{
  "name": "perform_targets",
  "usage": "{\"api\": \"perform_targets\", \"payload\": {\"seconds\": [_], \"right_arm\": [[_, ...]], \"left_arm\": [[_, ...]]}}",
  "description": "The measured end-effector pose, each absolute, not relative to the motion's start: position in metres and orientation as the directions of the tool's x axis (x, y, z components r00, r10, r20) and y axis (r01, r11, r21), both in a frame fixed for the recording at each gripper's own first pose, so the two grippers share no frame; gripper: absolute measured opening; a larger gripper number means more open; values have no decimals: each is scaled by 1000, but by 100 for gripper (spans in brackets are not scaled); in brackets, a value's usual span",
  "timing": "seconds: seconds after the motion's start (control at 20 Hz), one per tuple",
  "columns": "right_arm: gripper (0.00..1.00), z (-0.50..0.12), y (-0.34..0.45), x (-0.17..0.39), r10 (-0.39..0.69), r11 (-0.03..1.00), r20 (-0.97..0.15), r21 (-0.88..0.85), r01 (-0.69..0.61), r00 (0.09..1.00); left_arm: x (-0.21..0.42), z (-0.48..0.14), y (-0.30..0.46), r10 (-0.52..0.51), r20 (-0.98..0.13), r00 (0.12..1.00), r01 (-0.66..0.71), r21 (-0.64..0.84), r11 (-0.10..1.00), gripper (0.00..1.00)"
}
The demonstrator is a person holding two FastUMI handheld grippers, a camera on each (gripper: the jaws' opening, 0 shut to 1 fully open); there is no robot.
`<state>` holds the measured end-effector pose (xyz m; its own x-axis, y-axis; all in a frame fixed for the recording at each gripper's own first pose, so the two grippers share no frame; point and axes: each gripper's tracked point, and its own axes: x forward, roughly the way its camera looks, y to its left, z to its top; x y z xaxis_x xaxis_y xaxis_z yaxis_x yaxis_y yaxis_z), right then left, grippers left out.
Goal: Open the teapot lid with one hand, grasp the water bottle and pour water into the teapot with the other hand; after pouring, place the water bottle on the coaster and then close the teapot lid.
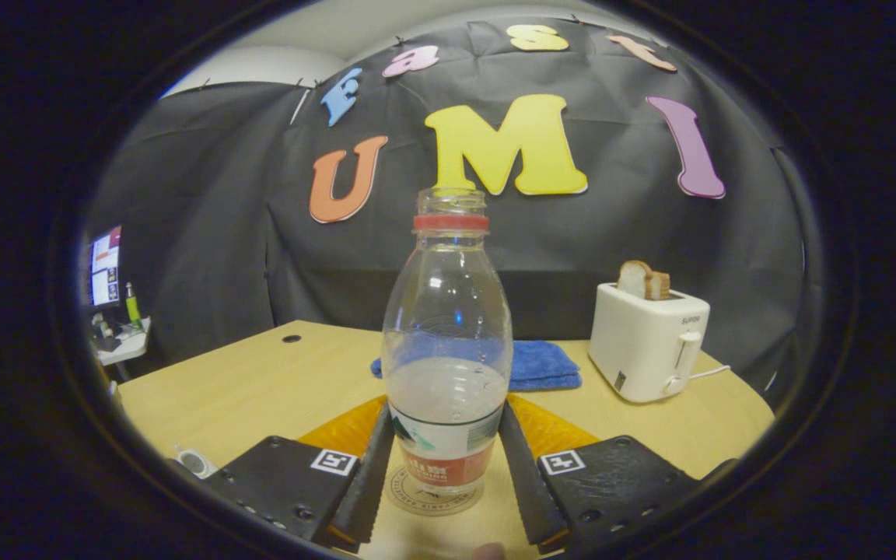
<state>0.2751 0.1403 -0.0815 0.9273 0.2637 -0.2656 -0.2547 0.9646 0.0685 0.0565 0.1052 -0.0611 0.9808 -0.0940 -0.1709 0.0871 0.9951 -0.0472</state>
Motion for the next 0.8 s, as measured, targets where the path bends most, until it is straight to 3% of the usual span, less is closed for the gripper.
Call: {"api": "perform_targets", "payload": {"seconds": [0.8], "right_arm": [[73, -117, 157, 275, 260, 963, -315, 21, -268, 913]], "left_arm": [[51, -55, 114, -79, -152, 985, 72, -46, 996, 3]]}}
